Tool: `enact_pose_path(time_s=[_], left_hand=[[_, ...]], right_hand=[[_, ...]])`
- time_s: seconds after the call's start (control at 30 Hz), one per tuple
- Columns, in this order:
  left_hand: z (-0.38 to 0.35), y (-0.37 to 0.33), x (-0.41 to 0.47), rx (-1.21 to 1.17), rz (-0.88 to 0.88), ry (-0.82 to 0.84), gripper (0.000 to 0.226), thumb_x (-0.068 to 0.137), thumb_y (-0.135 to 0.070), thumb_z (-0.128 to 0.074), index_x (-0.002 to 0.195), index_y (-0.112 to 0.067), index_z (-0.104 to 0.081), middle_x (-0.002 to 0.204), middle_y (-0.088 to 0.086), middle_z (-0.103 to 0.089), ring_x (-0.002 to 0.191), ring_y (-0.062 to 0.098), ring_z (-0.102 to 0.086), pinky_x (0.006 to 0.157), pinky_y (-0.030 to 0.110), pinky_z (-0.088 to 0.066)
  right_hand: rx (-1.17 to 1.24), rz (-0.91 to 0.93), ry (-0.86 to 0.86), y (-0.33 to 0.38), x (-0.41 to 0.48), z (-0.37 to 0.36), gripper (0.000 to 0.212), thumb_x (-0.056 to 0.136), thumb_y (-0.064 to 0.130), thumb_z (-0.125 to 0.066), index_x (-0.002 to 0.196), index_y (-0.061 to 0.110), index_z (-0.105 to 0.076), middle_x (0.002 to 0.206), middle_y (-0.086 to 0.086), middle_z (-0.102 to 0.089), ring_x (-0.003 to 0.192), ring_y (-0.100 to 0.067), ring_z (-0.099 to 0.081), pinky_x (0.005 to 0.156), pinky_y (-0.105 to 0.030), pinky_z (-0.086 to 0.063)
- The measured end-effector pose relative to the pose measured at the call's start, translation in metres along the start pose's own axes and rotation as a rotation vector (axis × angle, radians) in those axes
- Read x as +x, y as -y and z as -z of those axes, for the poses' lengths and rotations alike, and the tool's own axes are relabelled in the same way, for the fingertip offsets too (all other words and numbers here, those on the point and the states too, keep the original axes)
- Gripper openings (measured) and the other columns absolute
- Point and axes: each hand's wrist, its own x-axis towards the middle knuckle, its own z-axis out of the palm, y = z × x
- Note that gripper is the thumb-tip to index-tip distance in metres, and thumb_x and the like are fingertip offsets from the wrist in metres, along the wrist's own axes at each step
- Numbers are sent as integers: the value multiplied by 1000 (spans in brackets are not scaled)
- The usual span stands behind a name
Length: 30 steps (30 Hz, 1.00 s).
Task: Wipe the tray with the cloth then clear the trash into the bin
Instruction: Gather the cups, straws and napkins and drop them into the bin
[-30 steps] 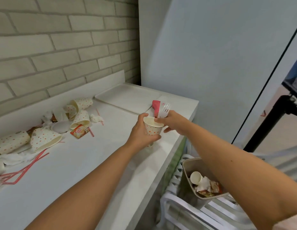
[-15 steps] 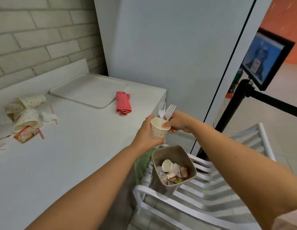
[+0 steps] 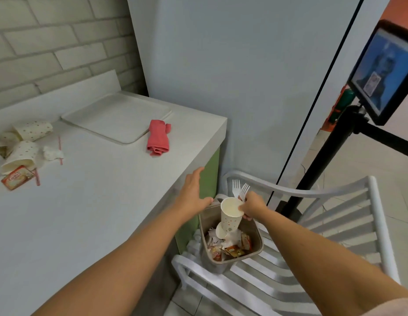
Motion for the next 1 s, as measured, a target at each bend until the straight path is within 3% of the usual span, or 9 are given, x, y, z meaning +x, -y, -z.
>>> enact_pose_path(time_s=[0.17,0.27,0.47,0.53,0.6,0.7,0.83,0.93,1.0], left_hand=[[3,8,1,6,35,-54,82,82,-18,-69,146,-27,-18,143,5,-32,130,21,-40,109,37,-37],[5,13,2,-1,55,-78,80,82,-17,-69,145,-26,-19,142,7,-33,130,21,-40,109,36,-38],[8,15,6,-5,58,-104,75,85,-16,-65,145,-25,-20,137,5,-35,126,19,-43,102,29,-38],[10,15,8,-10,49,-123,70,86,-15,-64,143,-24,-25,133,4,-38,116,18,-48,93,24,-41],[12,15,11,-8,32,-161,60,86,-13,-63,138,-21,-35,125,4,-45,98,14,-51,80,18,-41],[18,18,13,-21,22,-229,41,85,-6,-59,124,-15,-51,109,2,-54,75,10,-50,63,7,-39],[33,23,10,-20,23,-331,24,86,-5,-55,108,-13,-60,95,0,-58,62,7,-46,58,7,-39],[50,30,5,5,24,-428,19,89,-9,-53,106,-12,-61,92,-5,-57,58,5,-45,60,9,-36],[64,36,1,38,28,-475,19,90,-10,-53,107,-12,-61,93,-7,-55,57,4,-45,60,9,-36]], right_hand=[[-24,25,206,3,17,-22,22,87,28,-65,82,9,-56,85,-12,-68,63,-20,-63,76,-33,-57],[-99,23,250,8,26,-24,23,85,18,-65,67,14,-51,74,-7,-62,58,-17,-58,66,-30,-55],[-255,82,352,26,30,-13,20,85,10,-61,68,11,-50,65,-5,-57,44,-12,-56,51,-24,-49],[-303,115,366,38,29,-8,5,85,8,-60,81,6,-59,64,-4,-56,32,-7,-52,40,-20,-45],[-359,155,366,51,27,-1,17,87,8,-58,102,3,-63,62,-2,-55,39,-9,-53,35,-17,-42],[-450,233,405,78,25,8,18,91,15,-54,103,5,-63,50,1,-57,36,-8,-50,30,-13,-37],[-535,322,440,121,16,18,19,93,18,-53,95,3,-63,39,2,-55,33,-10,-40,38,-19,-35],[-570,438,429,160,-4,25,22,92,21,-52,72,13,-58,50,-1,-53,41,-13,-35,45,-21,-30],[-587,511,433,183,-16,25,25,93,24,-51,72,15,-60,53,-1,-50,44,-14,-34,46,-22,-30]])
